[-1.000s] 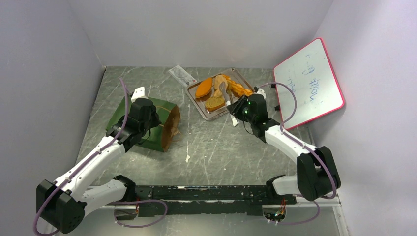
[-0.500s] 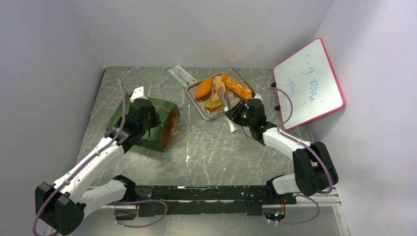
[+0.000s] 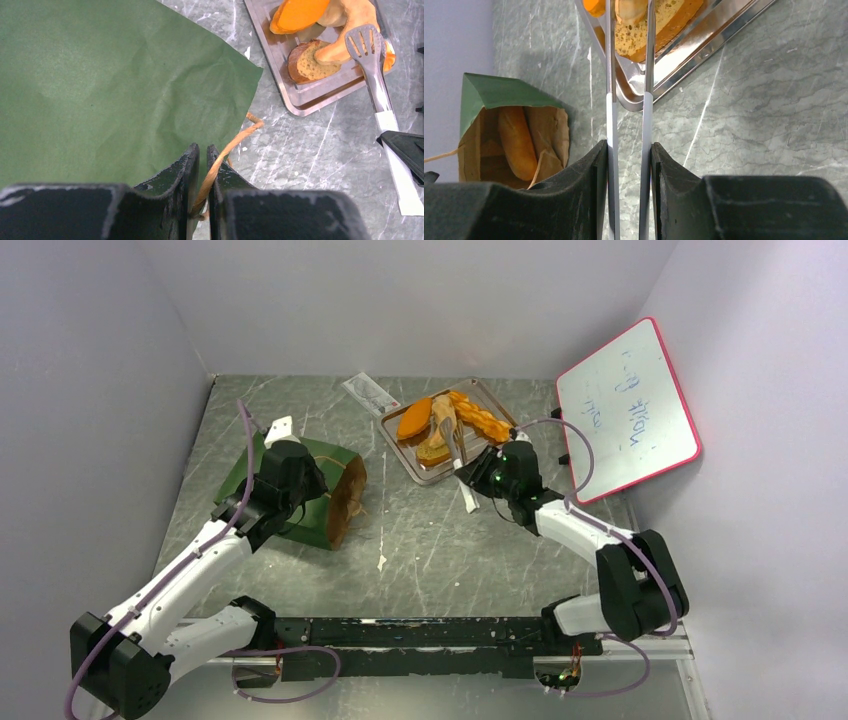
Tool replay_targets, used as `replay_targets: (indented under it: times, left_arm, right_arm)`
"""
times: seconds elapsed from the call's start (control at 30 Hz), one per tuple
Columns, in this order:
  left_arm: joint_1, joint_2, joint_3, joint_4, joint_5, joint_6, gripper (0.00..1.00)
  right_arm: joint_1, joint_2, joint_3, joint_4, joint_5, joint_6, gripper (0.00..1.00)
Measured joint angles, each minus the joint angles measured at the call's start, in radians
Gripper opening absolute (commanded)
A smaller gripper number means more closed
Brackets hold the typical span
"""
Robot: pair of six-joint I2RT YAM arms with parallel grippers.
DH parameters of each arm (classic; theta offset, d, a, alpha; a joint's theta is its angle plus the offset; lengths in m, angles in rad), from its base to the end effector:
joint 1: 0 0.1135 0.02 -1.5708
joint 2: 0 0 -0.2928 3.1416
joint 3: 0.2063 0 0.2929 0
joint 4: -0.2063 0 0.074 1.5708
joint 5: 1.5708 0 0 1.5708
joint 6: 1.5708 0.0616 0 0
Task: Take the fake bread out of the paper bag
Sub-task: Place the fake bread in the container.
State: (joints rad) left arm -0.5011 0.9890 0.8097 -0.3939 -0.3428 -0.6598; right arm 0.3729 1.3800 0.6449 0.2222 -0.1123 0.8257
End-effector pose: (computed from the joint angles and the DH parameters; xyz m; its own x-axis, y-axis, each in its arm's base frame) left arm 0.2404 -0.1081 0.2944 -0.5013 -0.3836 -0.7756 -0.1298 0.9195 -0.3710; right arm 0.3096 0.1285 0.1869 -0.6428 0.5328 -0.5504 0.0288 0.7347 0.6777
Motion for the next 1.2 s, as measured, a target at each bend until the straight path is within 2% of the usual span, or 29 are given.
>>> replay_targets:
  times: [0.37, 1.2]
  left_arm:
    - [-0.005, -0.014, 0.000, -0.002, 0.002, -0.002, 0.07]
    - [-0.007, -0.027, -0.009, -0.007, 0.007, -0.004, 0.07]
  right_arm:
    - [0.000, -0.054, 0.000, -0.057, 0.028, 0.000, 0.35]
    - [0.000, -0.116, 0.008, -0.134, 0.061, -0.001, 0.40]
